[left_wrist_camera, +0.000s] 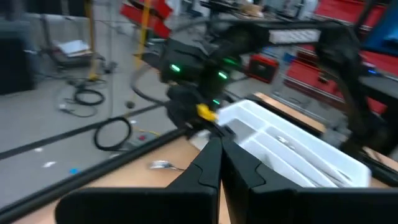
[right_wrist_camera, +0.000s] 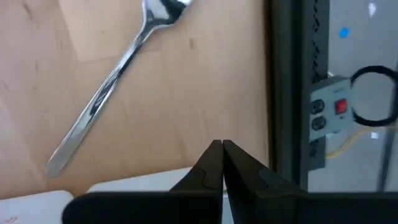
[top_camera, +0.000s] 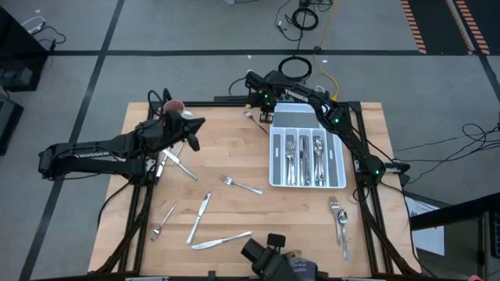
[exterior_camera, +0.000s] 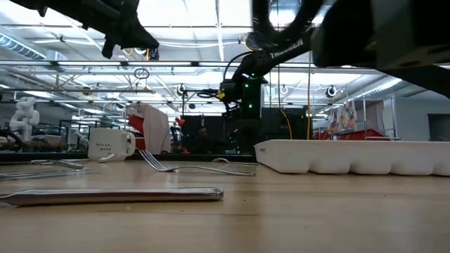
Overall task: Sort silverware
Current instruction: Put the silver fork into the silverware tray
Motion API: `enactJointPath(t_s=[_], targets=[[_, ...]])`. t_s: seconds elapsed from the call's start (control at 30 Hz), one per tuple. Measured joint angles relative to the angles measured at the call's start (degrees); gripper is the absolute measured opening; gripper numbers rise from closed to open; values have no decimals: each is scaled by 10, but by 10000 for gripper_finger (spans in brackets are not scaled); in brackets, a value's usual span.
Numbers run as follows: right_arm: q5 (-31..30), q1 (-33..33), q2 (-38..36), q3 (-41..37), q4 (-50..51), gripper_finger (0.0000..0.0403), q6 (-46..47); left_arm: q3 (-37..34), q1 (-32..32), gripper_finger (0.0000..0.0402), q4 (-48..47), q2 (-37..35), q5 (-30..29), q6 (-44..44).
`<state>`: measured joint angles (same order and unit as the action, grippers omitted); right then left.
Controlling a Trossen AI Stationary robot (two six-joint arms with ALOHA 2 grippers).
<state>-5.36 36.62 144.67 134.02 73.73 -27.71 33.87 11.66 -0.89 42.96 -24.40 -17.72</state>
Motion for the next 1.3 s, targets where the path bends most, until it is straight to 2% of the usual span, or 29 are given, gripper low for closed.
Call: enactJointPath(t_s=[0.23,0.43,0.53,0.73,0.83,0.9,1.0,1.13,1.2,1.3], targets=[[21,-35,19,-3,20,0,-8,0,22,11,-14,2,1,-3],[89,-51,31,-3,59,0,-12,0,21,11,-29,2,14,-16],[95,-62,31,-6,73,0,-29,0,21,11,-29,2,26,-16],[114,-84,28,-9,134,0,-125,0,21,11,-40,2,40,-22],[193,-102,4,-8,119,0,-197,0,21,11,-50,2,44,-39],[191,-123,-17,9,103,0,-202,0,21,11,-57,2,48,-45],[134,-137,-45,7,47,0,-120,0,21,11,-60,2,49,-45],[30,-107,-47,5,-54,0,84,0,21,11,-58,2,48,-46],[51,-86,-48,5,-97,0,223,0,22,11,-57,2,46,-58],[135,-54,-48,5,-139,0,400,0,22,11,-56,2,43,-71]])
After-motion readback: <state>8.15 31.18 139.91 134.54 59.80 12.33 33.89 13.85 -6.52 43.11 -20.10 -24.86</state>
